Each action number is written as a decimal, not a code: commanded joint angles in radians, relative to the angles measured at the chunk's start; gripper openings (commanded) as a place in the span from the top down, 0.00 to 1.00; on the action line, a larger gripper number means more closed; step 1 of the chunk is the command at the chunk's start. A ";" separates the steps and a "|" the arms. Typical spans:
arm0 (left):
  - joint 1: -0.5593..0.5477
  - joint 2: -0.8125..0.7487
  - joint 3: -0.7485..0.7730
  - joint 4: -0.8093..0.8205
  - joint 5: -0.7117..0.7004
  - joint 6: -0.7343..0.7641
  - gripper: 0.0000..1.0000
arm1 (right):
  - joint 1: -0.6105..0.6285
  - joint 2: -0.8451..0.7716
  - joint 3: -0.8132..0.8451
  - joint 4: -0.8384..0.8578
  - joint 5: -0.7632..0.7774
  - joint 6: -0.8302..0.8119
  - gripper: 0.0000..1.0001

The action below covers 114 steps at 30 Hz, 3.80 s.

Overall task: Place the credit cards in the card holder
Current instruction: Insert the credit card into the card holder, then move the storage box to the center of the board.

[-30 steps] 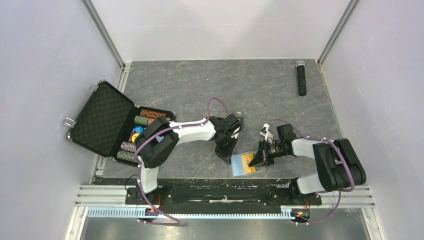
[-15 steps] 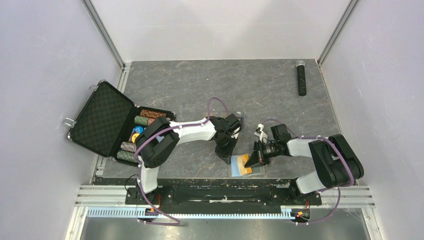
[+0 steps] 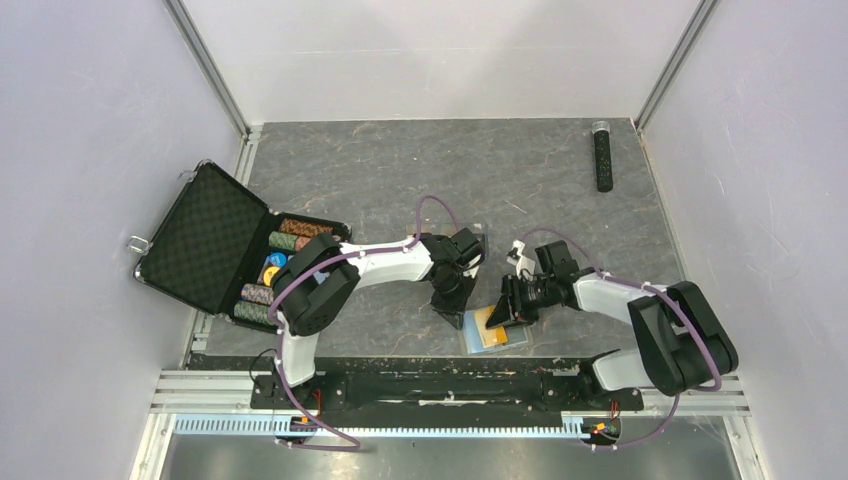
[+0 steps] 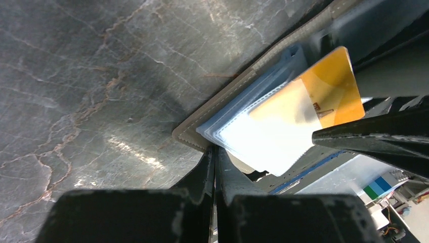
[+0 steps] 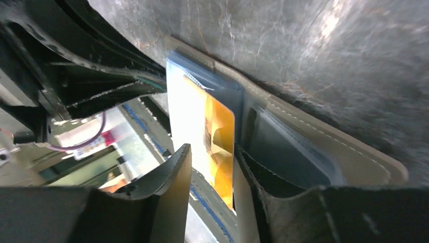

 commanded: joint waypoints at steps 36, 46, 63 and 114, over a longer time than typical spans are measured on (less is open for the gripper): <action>0.020 0.087 0.059 0.005 -0.044 0.035 0.98 | 0.146 0.067 0.112 0.106 0.001 0.129 0.76; 0.132 0.043 0.113 -0.023 -0.063 0.069 0.92 | 0.155 0.181 0.198 0.310 0.009 0.256 0.73; 0.224 -0.185 -0.111 0.083 -0.020 -0.026 0.57 | 0.162 0.120 0.331 -0.078 0.125 0.004 0.42; 0.366 -0.113 -0.359 0.625 0.324 -0.317 0.49 | 0.160 0.103 0.266 -0.283 0.384 -0.248 0.63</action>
